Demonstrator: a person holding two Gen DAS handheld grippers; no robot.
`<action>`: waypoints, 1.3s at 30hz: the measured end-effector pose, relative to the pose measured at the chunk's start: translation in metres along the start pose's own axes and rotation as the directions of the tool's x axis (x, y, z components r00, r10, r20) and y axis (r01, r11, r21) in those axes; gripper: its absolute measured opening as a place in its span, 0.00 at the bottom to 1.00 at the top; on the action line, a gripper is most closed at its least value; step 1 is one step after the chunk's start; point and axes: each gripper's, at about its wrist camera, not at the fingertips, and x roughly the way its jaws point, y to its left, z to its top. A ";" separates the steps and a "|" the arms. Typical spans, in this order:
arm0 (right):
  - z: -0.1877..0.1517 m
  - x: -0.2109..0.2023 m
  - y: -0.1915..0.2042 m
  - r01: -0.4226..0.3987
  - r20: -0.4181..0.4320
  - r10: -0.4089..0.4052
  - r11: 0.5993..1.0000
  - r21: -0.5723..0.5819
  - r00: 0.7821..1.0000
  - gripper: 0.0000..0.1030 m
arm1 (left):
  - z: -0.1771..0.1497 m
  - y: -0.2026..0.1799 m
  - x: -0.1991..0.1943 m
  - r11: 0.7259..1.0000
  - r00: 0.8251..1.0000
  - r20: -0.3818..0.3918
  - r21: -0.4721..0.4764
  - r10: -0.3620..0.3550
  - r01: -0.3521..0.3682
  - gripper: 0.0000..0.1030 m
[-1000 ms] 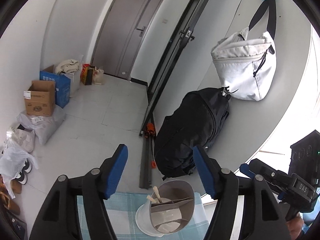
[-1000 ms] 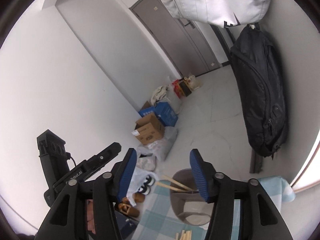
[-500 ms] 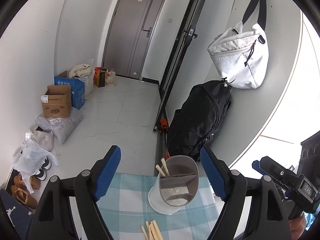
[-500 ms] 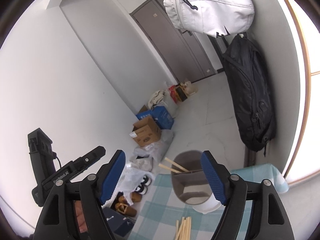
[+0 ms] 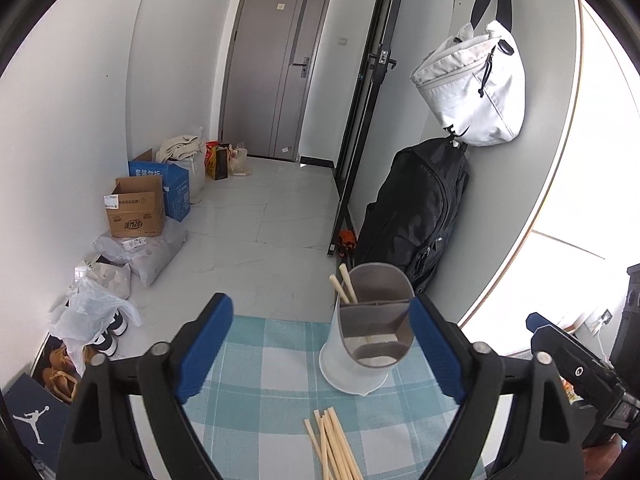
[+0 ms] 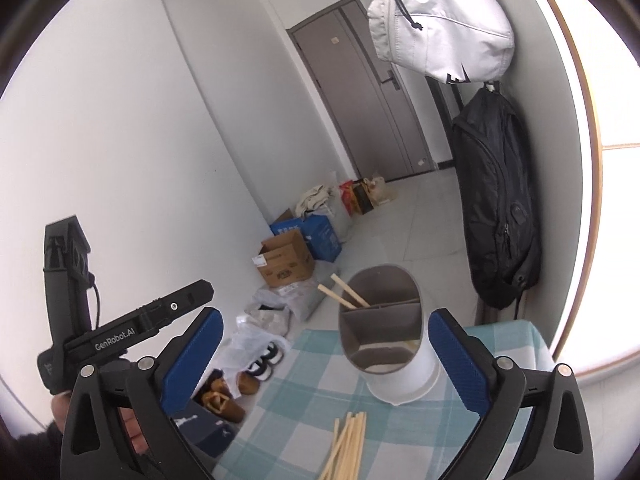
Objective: Organize utensils
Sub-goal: 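Lower the left gripper to the pile and close on one chopstick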
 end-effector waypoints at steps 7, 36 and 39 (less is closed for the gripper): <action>-0.031 0.008 0.003 0.052 0.000 -0.053 0.995 -0.088 0.999 1.00 | -0.029 0.007 0.015 1.000 0.999 -0.050 0.002 0.013 -0.013 0.86; -0.077 0.062 -0.048 0.179 -0.184 -0.174 0.984 0.007 0.967 1.00 | -0.135 0.010 0.120 0.990 0.807 -0.582 0.138 0.098 -0.020 0.77; -0.078 0.065 -0.050 0.172 -0.202 -0.164 0.985 0.024 0.966 1.00 | -0.142 0.005 0.121 0.987 0.783 -0.612 0.161 0.111 -0.014 0.66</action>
